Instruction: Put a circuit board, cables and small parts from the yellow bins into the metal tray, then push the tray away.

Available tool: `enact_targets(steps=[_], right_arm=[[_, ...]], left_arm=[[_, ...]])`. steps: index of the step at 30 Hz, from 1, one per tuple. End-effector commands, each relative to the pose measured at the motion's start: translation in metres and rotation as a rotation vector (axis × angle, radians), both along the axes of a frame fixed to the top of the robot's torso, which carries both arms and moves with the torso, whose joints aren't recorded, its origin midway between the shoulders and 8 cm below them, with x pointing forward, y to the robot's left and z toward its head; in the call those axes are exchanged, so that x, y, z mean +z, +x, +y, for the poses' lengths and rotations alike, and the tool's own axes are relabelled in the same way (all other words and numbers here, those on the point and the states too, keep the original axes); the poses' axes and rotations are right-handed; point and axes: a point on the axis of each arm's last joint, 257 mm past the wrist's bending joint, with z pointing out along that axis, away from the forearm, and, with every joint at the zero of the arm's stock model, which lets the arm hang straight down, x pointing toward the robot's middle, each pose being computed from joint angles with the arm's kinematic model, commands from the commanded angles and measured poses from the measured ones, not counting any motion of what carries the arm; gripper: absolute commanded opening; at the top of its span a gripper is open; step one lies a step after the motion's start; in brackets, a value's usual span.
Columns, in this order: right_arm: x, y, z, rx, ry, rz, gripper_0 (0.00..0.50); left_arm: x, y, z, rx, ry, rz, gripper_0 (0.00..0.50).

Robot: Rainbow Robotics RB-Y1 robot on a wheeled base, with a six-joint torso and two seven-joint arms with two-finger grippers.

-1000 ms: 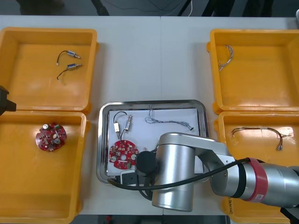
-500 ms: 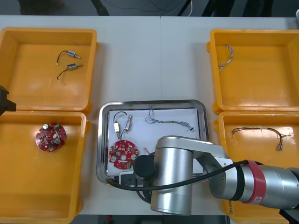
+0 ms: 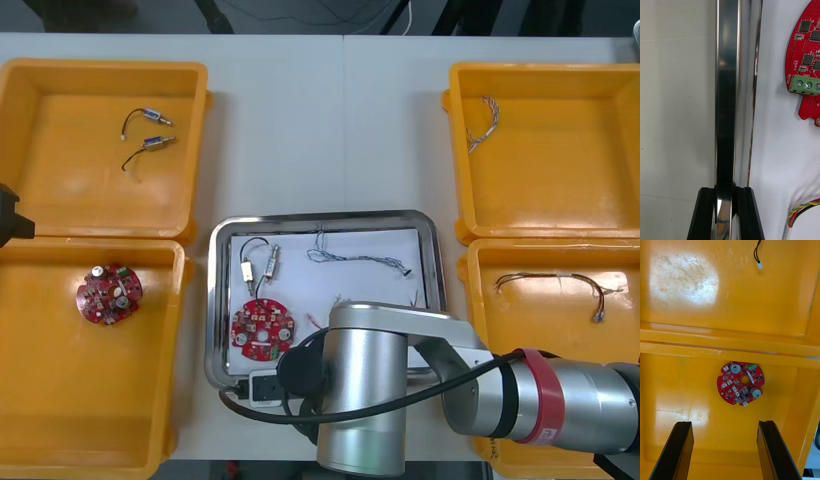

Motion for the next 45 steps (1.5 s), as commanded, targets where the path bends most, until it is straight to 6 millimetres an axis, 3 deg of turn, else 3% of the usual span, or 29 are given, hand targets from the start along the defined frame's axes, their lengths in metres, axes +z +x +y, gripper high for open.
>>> enact_targets(steps=[1,10,22,38,45], right_arm=[[0.0,-0.016,0.013,0.01,0.028,0.013,0.082],[0.005,0.003,0.013,0.003,0.065,-0.032,0.079],[0.024,0.037,-0.003,-0.025,0.049,-0.106,0.075],[0.058,0.073,-0.002,-0.024,0.044,-0.209,0.046],[0.062,0.093,-0.006,-0.048,0.032,-0.242,0.038]], left_arm=[[0.009,-0.006,0.012,-0.085,0.093,-0.011,0.5],[0.009,-0.006,0.012,-0.085,0.093,-0.011,0.5],[0.009,-0.006,0.012,-0.085,0.093,-0.011,0.5],[0.009,-0.006,0.012,-0.085,0.093,-0.011,0.5],[0.009,-0.006,0.012,-0.085,0.093,-0.011,0.5]])
